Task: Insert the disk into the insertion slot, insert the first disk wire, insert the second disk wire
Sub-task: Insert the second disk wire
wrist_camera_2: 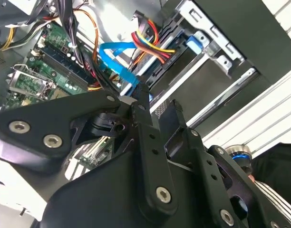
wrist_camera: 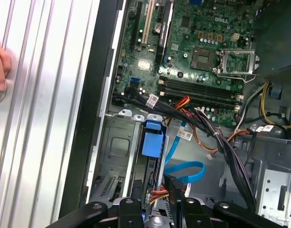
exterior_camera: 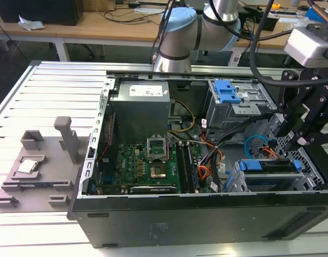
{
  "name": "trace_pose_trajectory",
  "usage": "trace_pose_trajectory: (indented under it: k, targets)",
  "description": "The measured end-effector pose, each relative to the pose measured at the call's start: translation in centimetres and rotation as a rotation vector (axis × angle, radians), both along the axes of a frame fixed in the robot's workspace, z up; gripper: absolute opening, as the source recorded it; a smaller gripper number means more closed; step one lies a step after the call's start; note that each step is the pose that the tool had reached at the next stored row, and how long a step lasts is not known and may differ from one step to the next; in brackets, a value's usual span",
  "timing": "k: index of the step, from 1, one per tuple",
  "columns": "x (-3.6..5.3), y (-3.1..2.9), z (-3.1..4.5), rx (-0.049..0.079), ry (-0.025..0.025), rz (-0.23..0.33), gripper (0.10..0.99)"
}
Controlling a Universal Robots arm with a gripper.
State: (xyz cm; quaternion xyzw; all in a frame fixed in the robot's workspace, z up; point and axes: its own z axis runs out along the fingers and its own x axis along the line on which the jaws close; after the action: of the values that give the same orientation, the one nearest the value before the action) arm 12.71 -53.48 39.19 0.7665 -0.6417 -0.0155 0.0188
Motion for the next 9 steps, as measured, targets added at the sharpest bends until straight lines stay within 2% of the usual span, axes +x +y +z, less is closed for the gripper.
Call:
trace_pose_trajectory:
  k: [4, 9]
  targets:
    - [-0.71, 0.08, 0.00, 0.000, 0.0000, 0.000, 0.361]
    - [-0.89, 0.44, -0.05, 0.000, 0.0000, 0.003, 0.361]
